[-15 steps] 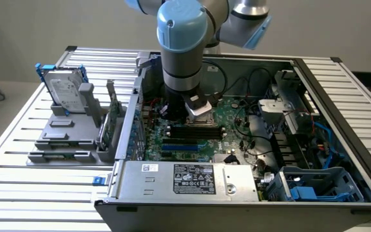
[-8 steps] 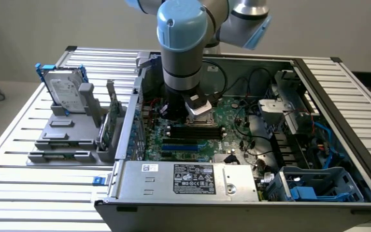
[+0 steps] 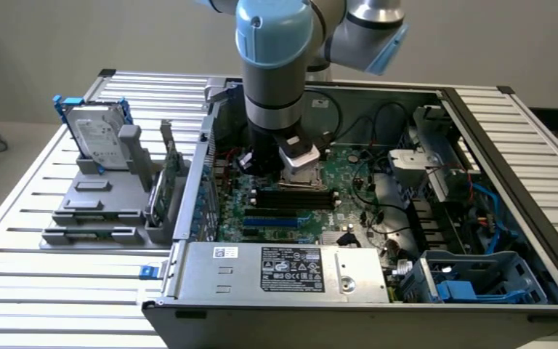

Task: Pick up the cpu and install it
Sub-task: 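Install the first cpu locking lever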

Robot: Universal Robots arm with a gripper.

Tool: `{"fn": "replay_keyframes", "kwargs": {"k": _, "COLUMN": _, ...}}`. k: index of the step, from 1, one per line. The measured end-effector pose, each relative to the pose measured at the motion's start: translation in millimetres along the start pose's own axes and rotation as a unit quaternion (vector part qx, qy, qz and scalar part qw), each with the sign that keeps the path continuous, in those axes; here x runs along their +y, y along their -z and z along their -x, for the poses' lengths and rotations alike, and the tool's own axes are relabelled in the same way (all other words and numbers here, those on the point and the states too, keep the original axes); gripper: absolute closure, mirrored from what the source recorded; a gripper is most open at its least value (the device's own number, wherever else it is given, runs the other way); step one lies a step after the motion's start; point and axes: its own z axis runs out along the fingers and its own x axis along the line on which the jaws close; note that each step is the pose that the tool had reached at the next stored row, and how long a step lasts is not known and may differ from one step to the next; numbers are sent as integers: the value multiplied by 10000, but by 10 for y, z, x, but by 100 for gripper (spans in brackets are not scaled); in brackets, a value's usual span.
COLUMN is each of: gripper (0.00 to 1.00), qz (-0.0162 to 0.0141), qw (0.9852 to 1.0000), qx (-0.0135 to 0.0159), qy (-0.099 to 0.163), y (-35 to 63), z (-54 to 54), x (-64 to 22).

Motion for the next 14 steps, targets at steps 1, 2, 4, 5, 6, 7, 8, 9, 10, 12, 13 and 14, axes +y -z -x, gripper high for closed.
{"fn": "replay_keyframes", "kwargs": {"k": 1, "gripper": 89, "qz": 1, "qw": 10000, "qx": 0, "qy": 0, "y": 10, "z": -2, "x": -2}}
{"fn": "replay_keyframes", "kwargs": {"k": 2, "gripper": 89, "qz": 2, "qw": 10000, "qx": -1, "qy": -1, "y": 21, "z": -3, "x": -4}}
{"fn": "replay_keyframes", "kwargs": {"k": 4, "gripper": 89, "qz": 9, "qw": 10000, "qx": -4, "qy": -3, "y": 39, "z": -6, "x": -7}}
{"fn": "replay_keyframes", "kwargs": {"k": 5, "gripper": 89, "qz": 15, "qw": 10000, "qx": -7, "qy": -3, "y": 46, "z": -7, "x": -8}}
{"fn": "replay_keyframes", "kwargs": {"k": 6, "gripper": 89, "qz": 20, "qw": 10000, "qx": -10, "qy": -4, "y": 53, "z": -8, "x": -9}}
{"fn": "replay_keyframes", "kwargs": {"k": 7, "gripper": 89, "qz": 25, "qw": 10000, "qx": -13, "qy": -5, "y": 63, "z": -9, "x": -11}}
{"fn": "replay_keyframes", "kwargs": {"k": 8, "gripper": 89, "qz": 28, "qw": 10000, "qx": -14, "qy": -7, "y": 78, "z": -12, "x": -13}}
{"fn": "replay_keyframes", "kwargs": {"k": 9, "gripper": 89, "qz": 31, "qw": 10000, "qx": -15, "qy": -9, "y": 97, "z": -15, "x": -17}}
{"fn": "replay_keyframes", "kwargs": {"k": 10, "gripper": 89, "qz": 35, "qw": 10000, "qx": -17, "qy": -12, "y": 124, "z": -19, "x": -21}}
{"fn": "replay_keyframes", "kwargs": {"k": 12, "gripper": 89, "qz": 42, "qw": 10000, "qx": -20, "qy": -17, "y": 193, "z": -29, "x": -33}}
{"fn": "replay_keyframes", "kwargs": {"k": 13, "gripper": 89, "qz": 47, "qw": 10000, "qx": -22, "qy": -21, "y": 225, "z": -34, "x": -39}}
{"fn": "replay_keyframes", "kwargs": {"k": 14, "gripper": 89, "qz": 52, "qw": 10000, "qx": -24, "qy": -25, "y": 258, "z": -40, "x": -44}}
